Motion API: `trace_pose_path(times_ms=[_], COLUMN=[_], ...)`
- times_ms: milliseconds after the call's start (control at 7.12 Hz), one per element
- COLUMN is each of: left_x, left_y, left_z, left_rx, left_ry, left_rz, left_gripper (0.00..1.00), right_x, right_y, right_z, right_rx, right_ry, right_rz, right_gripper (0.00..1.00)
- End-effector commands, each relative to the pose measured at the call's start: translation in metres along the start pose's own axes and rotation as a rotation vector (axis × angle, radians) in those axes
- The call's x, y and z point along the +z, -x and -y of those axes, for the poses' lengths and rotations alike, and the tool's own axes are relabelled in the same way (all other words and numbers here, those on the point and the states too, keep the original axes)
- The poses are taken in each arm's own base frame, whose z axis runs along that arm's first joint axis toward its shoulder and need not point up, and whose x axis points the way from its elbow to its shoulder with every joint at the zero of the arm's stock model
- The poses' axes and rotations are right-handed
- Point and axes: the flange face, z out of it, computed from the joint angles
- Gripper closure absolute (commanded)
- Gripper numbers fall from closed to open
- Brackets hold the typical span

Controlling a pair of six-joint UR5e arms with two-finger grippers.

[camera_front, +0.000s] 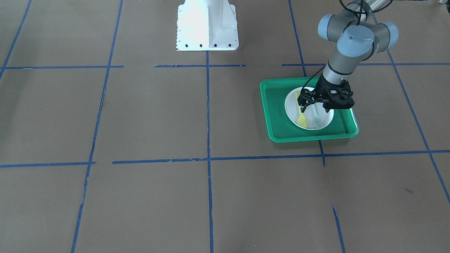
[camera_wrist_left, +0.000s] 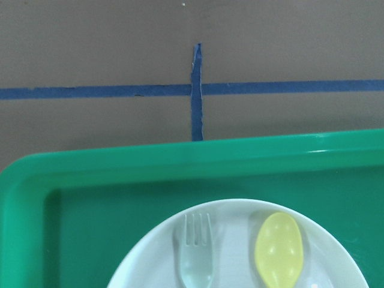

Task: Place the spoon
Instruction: 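Lower the left gripper and close it on the yellow spoon handle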

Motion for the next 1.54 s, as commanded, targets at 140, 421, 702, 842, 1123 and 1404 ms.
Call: trace_pose_path(times_ms=[140, 421, 702, 842, 1123, 1404], left_x=[0.0156, 0.0146, 0.0149, 0.0146, 0.0152, 0.0162], left_y=[-0.0169, -0.0183, -0.0176, -0.0186, -0.0183, -0.0183], left_z=[-0.0116, -0.0115, -0.0112, -0.0120, -0.0123, -0.0119], left_rx=[0.007, 0.006, 0.005, 0.008, 0.009, 0.011], left_ry=[0.023, 0.023, 0.027, 0.029, 0.032, 0.033], left_rz=[0.000, -0.003, -0.004, -0.006, -0.006, -0.005], left_gripper=[0.13, 0.53, 0.57, 0.56, 0.56, 0.56], right_x=[0.0000, 0.0000, 0.0000, 0.0000, 0.0000, 0.0000], right_y=[0.0000, 0.0000, 0.0000, 0.0000, 0.0000, 0.0000], right_z=[0.0000, 0.0000, 0.0000, 0.0000, 0.0000, 0.0000], right_rx=[0.000, 0.000, 0.000, 0.000, 0.000, 0.000], right_ry=[0.000, 0.000, 0.000, 0.000, 0.000, 0.000], right_rz=[0.000, 0.000, 0.000, 0.000, 0.000, 0.000], right_gripper=[0.00, 0.00, 0.00, 0.00, 0.00, 0.00])
